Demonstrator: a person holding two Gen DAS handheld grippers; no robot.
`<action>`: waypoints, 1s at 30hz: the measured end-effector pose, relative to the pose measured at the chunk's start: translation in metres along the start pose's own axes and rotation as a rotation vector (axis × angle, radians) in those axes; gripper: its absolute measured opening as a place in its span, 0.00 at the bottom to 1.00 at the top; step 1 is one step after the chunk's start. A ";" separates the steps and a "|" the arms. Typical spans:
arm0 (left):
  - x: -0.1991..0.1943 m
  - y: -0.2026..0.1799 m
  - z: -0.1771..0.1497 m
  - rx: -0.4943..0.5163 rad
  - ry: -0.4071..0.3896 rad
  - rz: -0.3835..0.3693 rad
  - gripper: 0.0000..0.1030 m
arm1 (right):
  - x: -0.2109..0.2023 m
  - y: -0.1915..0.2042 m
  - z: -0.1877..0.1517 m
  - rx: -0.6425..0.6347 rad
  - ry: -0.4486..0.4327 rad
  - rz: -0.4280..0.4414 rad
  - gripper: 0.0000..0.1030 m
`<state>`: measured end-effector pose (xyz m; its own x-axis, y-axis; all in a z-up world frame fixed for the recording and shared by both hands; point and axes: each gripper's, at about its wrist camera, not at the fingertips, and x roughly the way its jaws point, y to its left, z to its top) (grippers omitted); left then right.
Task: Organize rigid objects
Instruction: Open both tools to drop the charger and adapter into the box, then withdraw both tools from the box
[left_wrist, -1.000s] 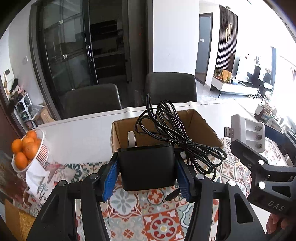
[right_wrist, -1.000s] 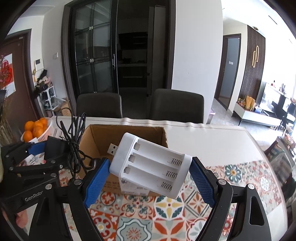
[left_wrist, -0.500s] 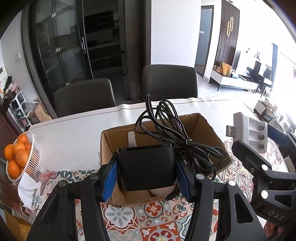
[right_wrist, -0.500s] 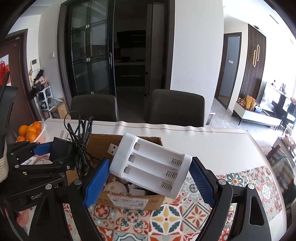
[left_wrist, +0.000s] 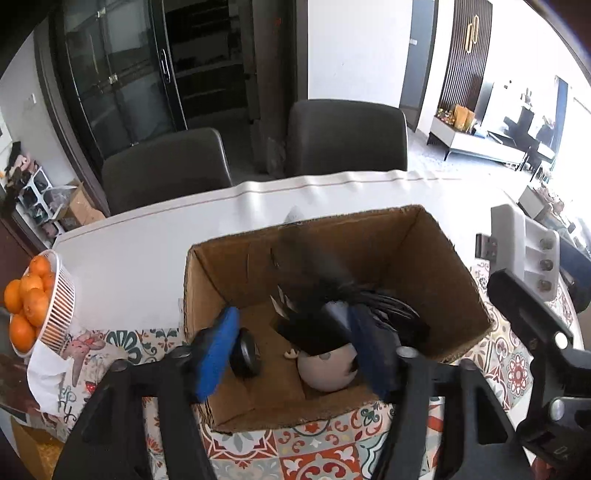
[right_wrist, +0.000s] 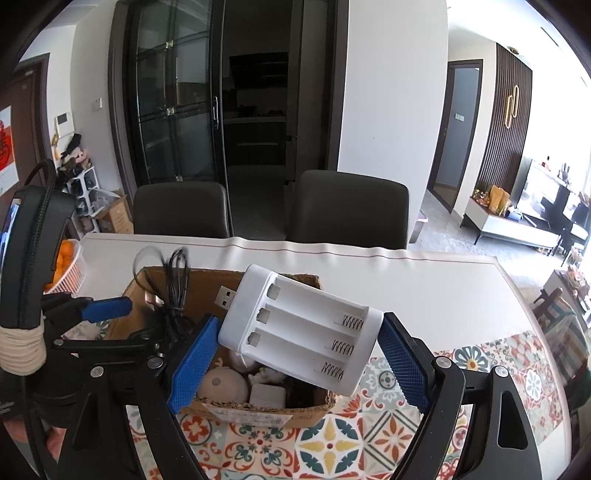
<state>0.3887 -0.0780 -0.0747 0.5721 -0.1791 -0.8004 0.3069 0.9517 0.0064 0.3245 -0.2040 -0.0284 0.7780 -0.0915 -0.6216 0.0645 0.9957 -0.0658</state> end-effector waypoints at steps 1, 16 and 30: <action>-0.002 0.001 0.000 -0.005 -0.009 0.008 0.73 | 0.000 0.001 0.000 -0.002 0.001 -0.002 0.84; -0.038 0.046 -0.010 -0.069 -0.121 0.261 0.98 | 0.009 0.024 0.005 -0.047 0.007 0.033 0.84; -0.054 0.069 -0.017 -0.110 -0.154 0.347 0.99 | 0.025 0.041 0.014 -0.069 0.049 0.016 0.89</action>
<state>0.3656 0.0018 -0.0410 0.7378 0.1307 -0.6623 -0.0033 0.9818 0.1901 0.3551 -0.1649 -0.0354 0.7467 -0.0778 -0.6606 0.0076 0.9941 -0.1085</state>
